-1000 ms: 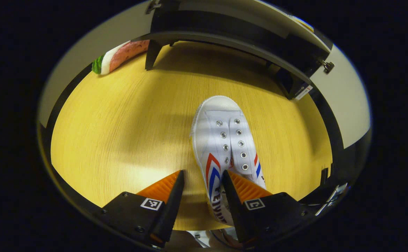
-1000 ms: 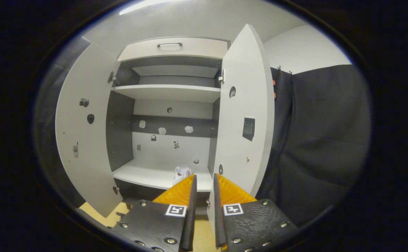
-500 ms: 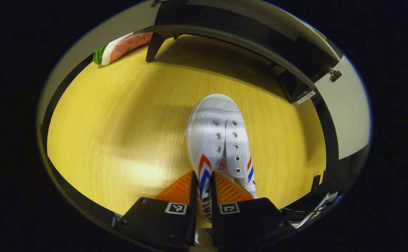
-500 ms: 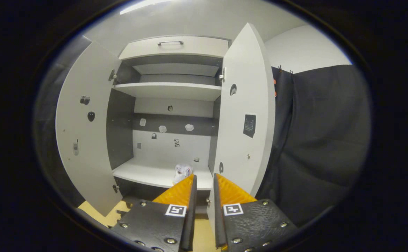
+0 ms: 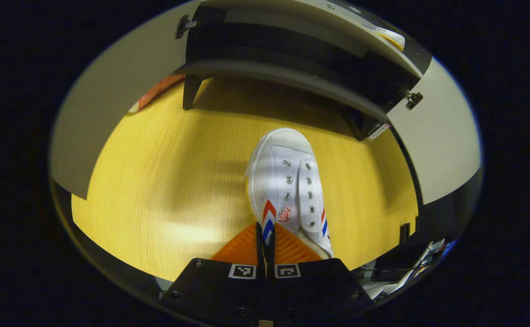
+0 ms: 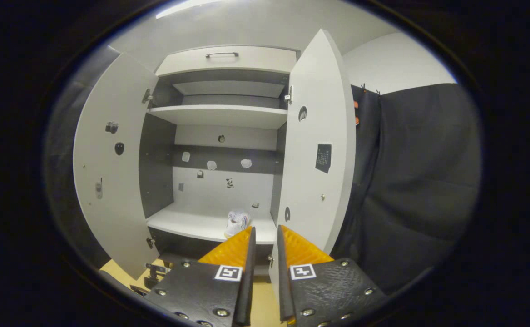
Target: Grab one shoe with the right hand and put it into the shoe cabinet, grab the other shoe with the left hand and put it into the shoe cabinet; then close the right door with the right hand and the left door with the left hand.
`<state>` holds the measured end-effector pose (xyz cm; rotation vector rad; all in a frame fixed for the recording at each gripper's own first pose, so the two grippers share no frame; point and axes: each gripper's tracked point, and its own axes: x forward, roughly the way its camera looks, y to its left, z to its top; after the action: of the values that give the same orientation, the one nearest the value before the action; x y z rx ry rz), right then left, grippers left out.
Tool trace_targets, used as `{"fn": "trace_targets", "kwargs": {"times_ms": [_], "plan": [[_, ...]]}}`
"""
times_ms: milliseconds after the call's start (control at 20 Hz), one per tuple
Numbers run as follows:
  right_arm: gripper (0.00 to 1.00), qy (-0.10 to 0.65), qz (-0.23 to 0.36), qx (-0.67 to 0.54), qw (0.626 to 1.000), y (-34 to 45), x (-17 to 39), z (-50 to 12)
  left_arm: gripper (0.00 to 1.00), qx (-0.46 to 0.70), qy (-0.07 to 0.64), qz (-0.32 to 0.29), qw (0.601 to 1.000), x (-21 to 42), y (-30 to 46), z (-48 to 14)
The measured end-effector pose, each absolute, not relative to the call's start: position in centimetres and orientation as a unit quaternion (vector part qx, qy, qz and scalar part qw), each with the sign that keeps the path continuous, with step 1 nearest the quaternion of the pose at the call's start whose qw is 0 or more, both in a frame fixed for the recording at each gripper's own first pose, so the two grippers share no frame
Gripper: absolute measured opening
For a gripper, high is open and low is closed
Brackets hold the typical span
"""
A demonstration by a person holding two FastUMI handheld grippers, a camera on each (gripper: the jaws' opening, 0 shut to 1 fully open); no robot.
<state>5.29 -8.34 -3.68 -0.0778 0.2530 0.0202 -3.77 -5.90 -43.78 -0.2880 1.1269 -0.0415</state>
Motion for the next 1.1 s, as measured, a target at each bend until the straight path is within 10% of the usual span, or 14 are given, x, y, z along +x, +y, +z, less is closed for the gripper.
{"fn": "trace_targets", "kwargs": {"times_ms": [650, 1100], "plan": [[0.24, 0.119, 0.03, 0.015, 0.992, -7.5, 5.3, -4.1, 0.01, -0.107, 0.295, -0.058, 0.948, 12.1, 0.4, -16.0], [0.24, 0.128, 0.029, 0.025, 0.991, -7.0, 4.7, -5.1, 0.0, -0.109, 0.284, -0.036, 0.952, 25.7, 1.5, -14.6]]}}
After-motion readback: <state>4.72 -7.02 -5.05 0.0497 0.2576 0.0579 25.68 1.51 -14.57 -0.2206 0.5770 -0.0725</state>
